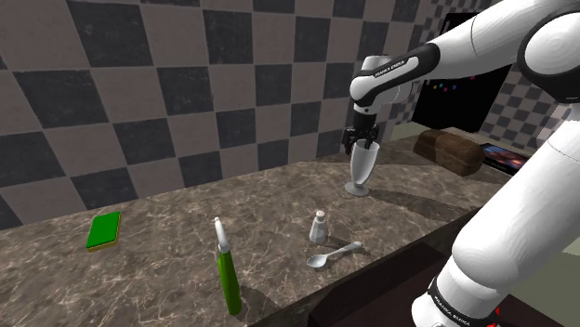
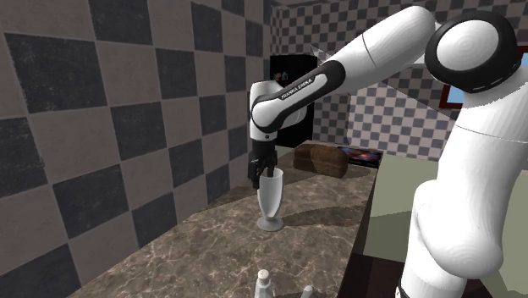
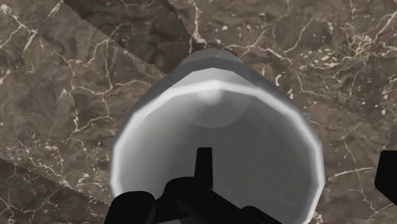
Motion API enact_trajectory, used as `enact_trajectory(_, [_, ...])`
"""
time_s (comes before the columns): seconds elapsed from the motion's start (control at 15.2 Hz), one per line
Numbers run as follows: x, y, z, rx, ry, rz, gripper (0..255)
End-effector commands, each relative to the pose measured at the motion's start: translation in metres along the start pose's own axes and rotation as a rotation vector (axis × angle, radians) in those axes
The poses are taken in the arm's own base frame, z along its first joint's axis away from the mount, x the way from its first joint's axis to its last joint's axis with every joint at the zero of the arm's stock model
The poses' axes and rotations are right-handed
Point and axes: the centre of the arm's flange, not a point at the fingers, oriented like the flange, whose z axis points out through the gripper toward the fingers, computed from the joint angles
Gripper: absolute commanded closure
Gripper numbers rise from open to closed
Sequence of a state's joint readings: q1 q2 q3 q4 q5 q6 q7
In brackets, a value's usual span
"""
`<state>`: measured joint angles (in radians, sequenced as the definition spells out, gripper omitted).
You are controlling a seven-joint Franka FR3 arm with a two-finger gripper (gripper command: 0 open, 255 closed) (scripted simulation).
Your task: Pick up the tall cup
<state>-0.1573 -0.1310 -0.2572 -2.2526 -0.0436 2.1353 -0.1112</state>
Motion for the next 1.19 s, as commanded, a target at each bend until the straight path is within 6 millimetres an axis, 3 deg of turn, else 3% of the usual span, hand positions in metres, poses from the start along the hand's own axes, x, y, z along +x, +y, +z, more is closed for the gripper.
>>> enact_trajectory(0.0, [-0.001,0.000,0.004,0.000,0.000,0.000,0])
enact_trajectory(0.07, [0.000,0.000,0.004,0.000,0.000,0.000,255])
enact_trajectory(0.66, [-0.001,0.000,0.004,0.000,0.000,0.000,255])
enact_trajectory(1.12, [0.000,0.000,-0.033,0.000,0.000,0.000,255])
